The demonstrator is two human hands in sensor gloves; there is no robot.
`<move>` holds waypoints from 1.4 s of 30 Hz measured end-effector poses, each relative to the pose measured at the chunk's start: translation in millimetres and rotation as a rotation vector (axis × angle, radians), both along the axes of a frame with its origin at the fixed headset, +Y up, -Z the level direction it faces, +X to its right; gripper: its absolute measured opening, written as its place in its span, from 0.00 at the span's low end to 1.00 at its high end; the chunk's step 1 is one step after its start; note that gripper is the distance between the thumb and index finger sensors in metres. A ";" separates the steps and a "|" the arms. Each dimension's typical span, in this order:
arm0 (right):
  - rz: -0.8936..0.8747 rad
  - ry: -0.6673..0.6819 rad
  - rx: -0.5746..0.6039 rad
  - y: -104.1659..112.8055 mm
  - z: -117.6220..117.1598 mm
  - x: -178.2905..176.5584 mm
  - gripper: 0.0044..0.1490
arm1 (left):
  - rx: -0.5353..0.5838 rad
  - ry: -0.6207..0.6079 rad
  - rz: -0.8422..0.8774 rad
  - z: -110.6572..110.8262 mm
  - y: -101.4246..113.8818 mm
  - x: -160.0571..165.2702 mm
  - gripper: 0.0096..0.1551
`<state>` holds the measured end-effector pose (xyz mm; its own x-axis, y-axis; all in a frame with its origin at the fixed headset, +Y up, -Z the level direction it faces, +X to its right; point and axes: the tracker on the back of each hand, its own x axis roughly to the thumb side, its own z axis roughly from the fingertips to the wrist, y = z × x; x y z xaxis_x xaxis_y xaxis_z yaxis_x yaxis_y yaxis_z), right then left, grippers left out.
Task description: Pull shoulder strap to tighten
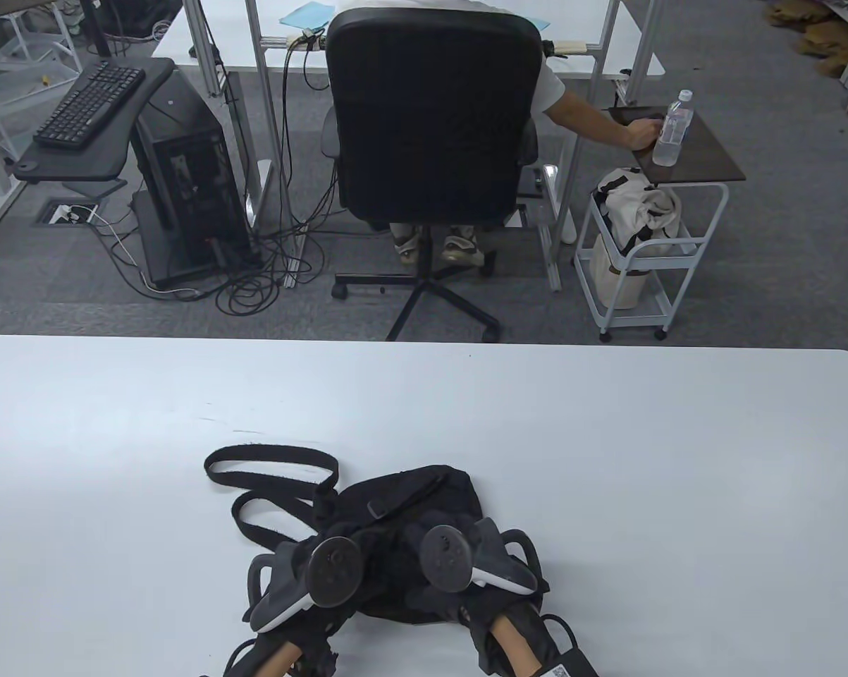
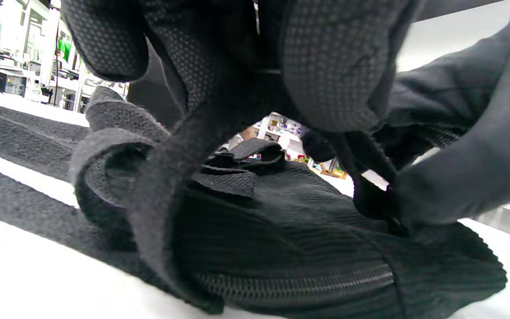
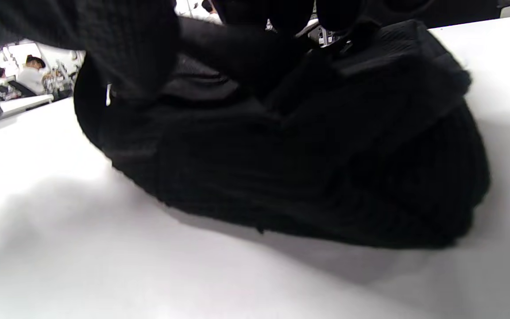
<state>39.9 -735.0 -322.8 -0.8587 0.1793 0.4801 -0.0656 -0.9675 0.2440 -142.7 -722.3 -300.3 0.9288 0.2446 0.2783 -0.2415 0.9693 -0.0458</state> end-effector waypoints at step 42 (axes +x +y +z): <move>-0.456 -0.077 -0.119 -3.0 -7.7 1.4 0.20 | 0.184 -0.009 -0.159 9.8 2.9 17.6 0.37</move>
